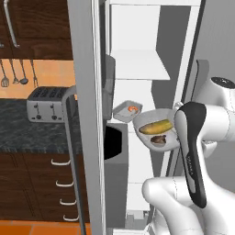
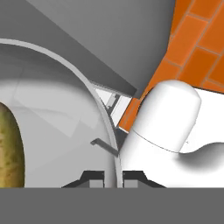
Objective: Take the meat container that has the shrimp and place it on the second highest rack of the freezer. Then take the vegetable container that has the cucumber and mushroom and place it on the highest rack of the freezer.
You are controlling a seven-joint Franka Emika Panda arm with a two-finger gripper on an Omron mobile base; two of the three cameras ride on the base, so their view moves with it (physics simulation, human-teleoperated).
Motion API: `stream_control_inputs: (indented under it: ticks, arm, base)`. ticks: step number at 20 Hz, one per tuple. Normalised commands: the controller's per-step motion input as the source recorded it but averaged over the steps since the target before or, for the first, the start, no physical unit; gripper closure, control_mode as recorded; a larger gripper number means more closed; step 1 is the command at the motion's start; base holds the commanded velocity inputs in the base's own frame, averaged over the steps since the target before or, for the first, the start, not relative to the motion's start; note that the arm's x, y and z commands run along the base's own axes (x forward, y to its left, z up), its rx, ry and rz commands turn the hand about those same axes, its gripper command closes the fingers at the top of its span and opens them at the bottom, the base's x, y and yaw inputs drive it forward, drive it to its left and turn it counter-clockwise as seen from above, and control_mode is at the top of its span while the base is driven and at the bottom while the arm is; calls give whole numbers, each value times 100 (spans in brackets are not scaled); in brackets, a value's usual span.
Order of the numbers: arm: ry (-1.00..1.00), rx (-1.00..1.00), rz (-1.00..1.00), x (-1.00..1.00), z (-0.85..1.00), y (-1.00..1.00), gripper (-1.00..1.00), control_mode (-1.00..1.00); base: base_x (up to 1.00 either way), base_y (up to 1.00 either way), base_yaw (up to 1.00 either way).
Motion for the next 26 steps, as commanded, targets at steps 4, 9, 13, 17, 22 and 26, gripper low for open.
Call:
stream_control_inputs:
  ticks: [4, 9, 13, 17, 22, 26]
  arm:
    - [0, 0, 0, 0, 0, 0, 100, 100]
    - [0, 0, 0, 0, 0, 0, 100, -100]
    - [-8, 0, -3, -11, 18, 9, 100, -100]
    - [-13, 1, -10, -5, 49, 6, 100, -100]
    - [-15, 4, -2, 3, 66, 11, 100, -100]
    - [-13, 3, 0, 34, 40, 23, 100, -100]
  base:
    - [19, 17, 0]
    - [2, 0, 0]
    - [0, 0, 0]
    - [0, 0, 0]
    - [0, 0, 0]
    - [0, 0, 0]
